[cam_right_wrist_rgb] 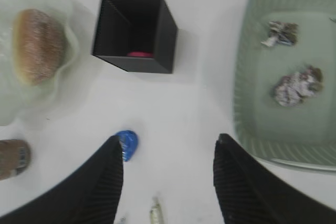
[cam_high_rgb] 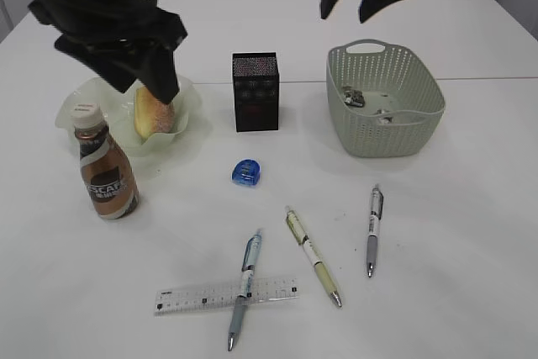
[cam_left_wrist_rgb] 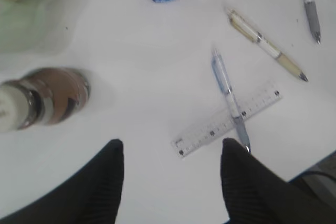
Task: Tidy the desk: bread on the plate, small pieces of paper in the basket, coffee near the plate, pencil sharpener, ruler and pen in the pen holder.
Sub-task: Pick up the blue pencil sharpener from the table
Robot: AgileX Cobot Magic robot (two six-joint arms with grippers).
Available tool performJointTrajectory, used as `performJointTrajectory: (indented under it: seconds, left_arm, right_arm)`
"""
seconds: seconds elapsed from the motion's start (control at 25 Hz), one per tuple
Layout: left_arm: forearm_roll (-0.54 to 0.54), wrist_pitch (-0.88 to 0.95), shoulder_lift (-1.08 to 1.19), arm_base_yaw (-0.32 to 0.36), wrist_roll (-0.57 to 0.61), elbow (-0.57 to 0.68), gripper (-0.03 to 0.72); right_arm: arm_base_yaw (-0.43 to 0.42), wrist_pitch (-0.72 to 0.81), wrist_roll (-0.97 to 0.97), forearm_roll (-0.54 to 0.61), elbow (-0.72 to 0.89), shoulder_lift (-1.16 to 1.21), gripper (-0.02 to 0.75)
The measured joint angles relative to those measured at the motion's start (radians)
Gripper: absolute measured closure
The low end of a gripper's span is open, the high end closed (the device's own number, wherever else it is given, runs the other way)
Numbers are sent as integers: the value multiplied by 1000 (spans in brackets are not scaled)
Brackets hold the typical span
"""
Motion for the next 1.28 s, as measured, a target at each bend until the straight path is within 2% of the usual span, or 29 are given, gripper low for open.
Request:
performJointTrajectory:
  seconds: [0.28, 0.44, 0.6, 1.0, 1.28]
  left_arm:
    - [26, 4, 237, 0, -47, -262, 255]
    - [22, 4, 360, -2, -58, -363, 249]
    - [22, 4, 481, -6, -65, -445, 204]
    - [22, 2, 688, -10, -91, -465, 180]
    - [22, 1, 712, -20, -93, -466, 175]
  right_arm:
    - [-123, 0, -101, -15, 235, -98, 332]
    - [-130, -2, -141, -45, 344, -119, 333]
    - [-130, -5, -149, -47, 405, -119, 333]
    - [-130, -9, -152, -35, 410, -119, 333]
    - [-130, -11, -154, -33, 410, -119, 333]
